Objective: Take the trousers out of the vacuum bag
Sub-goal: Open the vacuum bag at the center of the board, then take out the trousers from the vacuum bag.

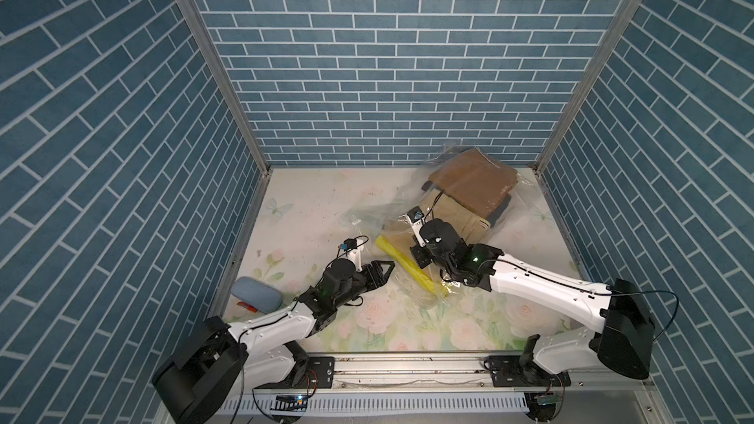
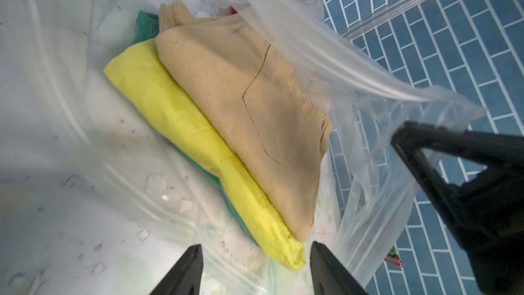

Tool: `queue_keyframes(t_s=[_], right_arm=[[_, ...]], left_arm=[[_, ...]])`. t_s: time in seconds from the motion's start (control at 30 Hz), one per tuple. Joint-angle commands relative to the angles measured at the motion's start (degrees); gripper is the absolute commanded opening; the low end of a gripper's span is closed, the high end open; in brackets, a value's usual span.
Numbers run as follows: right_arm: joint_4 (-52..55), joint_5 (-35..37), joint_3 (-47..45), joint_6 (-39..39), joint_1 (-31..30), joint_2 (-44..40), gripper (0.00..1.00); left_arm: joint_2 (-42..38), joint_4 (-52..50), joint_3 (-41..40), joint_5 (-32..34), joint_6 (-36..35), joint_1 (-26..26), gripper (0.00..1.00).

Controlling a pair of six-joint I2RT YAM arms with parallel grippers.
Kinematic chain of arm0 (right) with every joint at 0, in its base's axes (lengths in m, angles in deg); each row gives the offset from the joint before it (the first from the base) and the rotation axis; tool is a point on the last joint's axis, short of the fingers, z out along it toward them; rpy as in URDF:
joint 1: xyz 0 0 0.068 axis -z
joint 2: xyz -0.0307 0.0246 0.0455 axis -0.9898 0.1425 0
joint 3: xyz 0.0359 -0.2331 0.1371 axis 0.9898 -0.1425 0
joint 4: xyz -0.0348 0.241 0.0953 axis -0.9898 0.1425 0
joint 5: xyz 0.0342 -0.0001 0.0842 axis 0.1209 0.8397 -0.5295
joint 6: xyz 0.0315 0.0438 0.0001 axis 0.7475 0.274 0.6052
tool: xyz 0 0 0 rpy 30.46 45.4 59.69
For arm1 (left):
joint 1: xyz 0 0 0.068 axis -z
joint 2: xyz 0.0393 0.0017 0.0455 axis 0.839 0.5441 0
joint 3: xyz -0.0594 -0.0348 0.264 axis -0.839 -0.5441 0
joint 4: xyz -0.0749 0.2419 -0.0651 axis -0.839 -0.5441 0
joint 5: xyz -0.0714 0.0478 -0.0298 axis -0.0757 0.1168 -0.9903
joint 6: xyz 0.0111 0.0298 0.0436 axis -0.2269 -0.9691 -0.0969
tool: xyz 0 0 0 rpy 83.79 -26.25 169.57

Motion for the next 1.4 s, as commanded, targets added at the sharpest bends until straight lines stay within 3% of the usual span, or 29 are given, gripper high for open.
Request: queue_keyframes(t_s=[0.0, 0.57, 1.13, 1.37], right_arm=[[-0.2, -0.2, -0.7, 0.1, 0.4, -2.7, 0.00], [-0.9, 1.4, -2.0, 1.1, 0.8, -4.4, 0.00], [-1.9, 0.8, -3.9, 2.5, 0.8, -4.8, 0.00], [-2.5, 1.3, -5.4, 2.6, 0.9, -5.5, 0.00]], left_arm=[[3.6, 4.7, 3.1, 0.9, 1.4, 0.4, 0.68], [15.9, -13.2, 18.4, 6.7, -1.0, 0.3, 0.69], [25.4, -7.8, 23.0, 6.6, -1.0, 0.0, 0.63], [25.3, -11.0, 25.7, 6.1, -0.5, 0.0, 0.63]])
